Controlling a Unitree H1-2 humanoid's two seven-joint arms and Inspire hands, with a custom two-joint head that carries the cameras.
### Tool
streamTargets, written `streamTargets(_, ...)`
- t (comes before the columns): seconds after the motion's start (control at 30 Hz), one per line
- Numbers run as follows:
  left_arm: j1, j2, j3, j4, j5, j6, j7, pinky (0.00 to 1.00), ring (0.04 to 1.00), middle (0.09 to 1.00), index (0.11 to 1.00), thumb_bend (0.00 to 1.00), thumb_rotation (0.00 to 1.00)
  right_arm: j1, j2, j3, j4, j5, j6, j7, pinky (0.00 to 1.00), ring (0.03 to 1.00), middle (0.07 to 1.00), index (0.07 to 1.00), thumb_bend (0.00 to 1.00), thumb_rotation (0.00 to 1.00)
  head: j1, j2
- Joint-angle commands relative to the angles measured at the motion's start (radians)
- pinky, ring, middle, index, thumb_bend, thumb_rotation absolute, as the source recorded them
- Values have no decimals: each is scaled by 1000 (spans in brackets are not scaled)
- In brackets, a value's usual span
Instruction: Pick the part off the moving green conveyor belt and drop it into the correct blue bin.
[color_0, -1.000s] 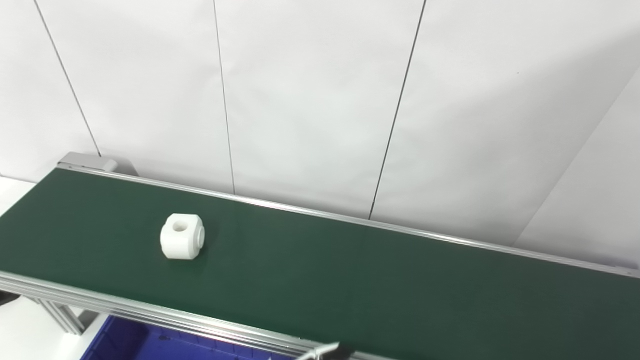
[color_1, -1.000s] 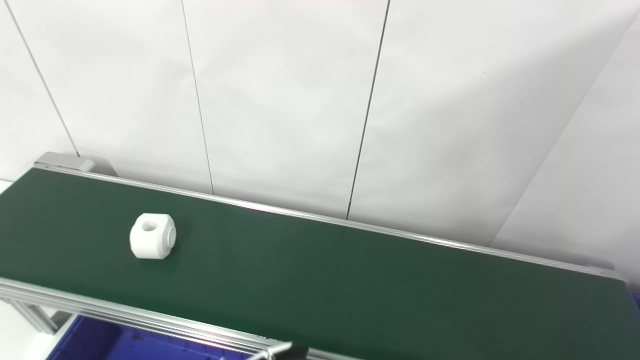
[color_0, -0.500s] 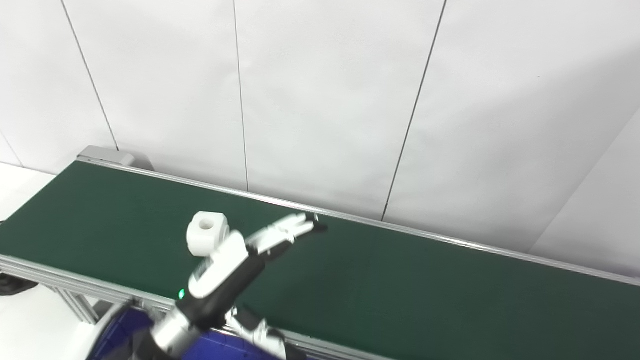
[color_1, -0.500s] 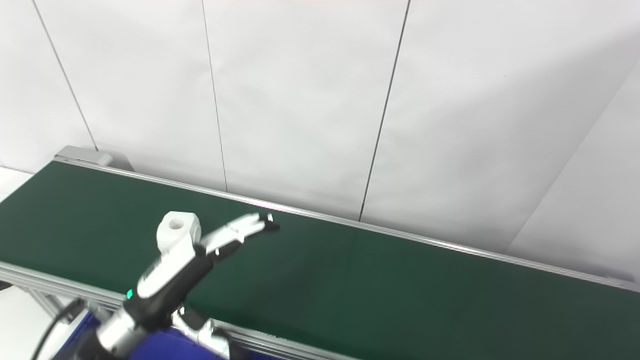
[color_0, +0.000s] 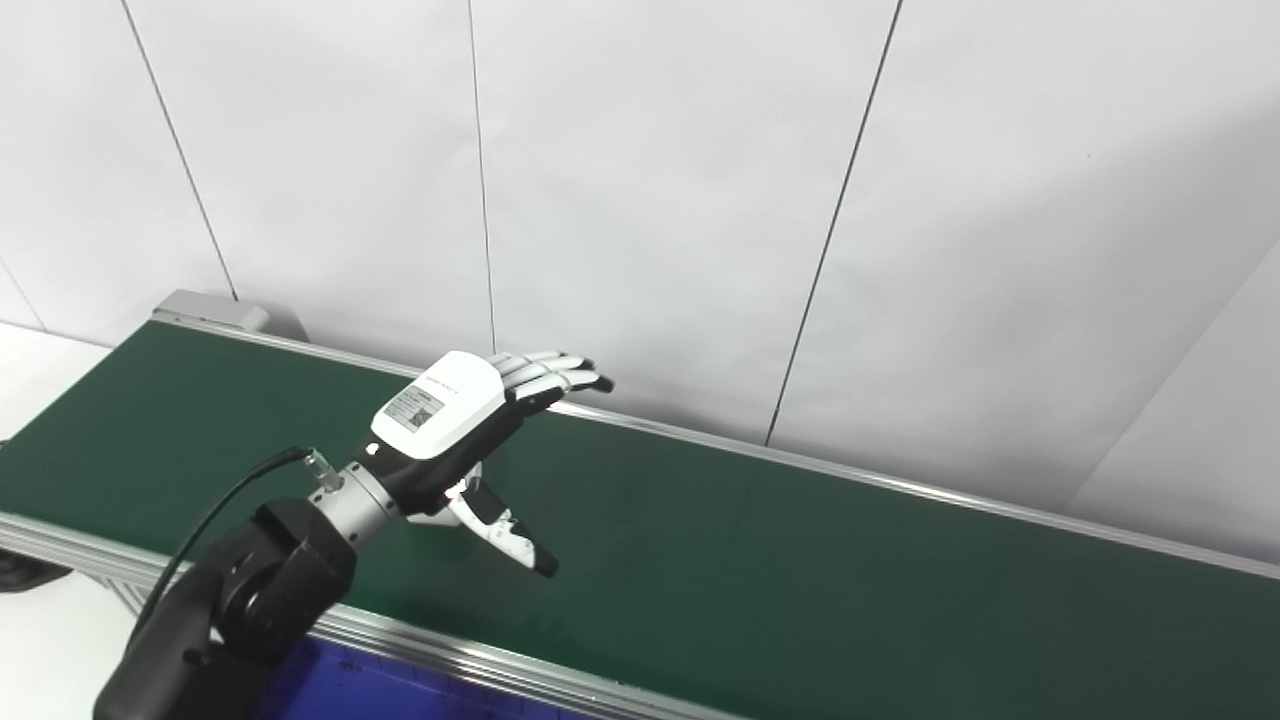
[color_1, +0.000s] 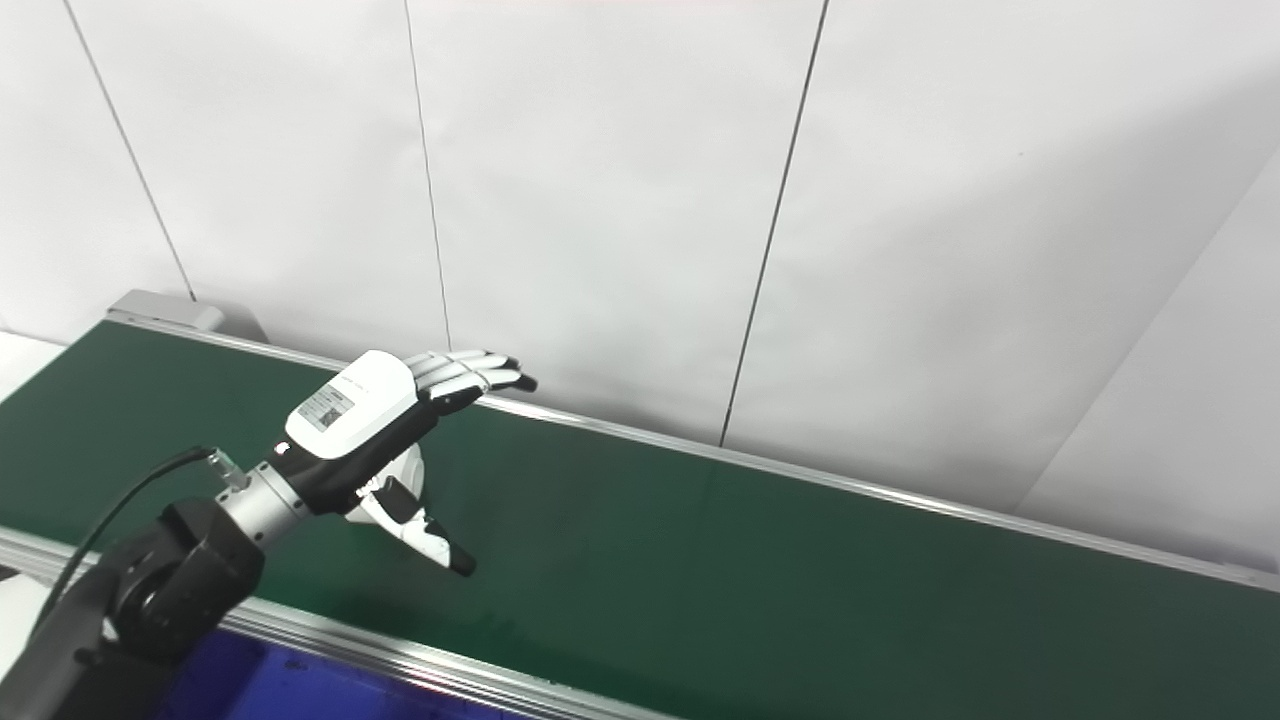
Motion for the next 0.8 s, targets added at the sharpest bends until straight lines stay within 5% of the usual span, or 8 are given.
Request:
streamTargets(0.0,-63,31,-4,26,13,-15,42,789,858,891,820,1000,363,-2,3,-7,-9,3,-49,0,926,961,1000,1000,931,1000,1,1)
streamTargets(0.33,-184,51,-105,287,113,9,82,771,836,883,823,1000,394,-6,11,-5,1,2,-49,1,930,953,1000,1000,919,1000,-11,2)
streamTargets(0.77,-288,33,-240,487,150,91,63,802,882,907,857,1000,446,-1,19,-5,-6,8,-49,17,921,946,999,1000,927,1000,-29,7)
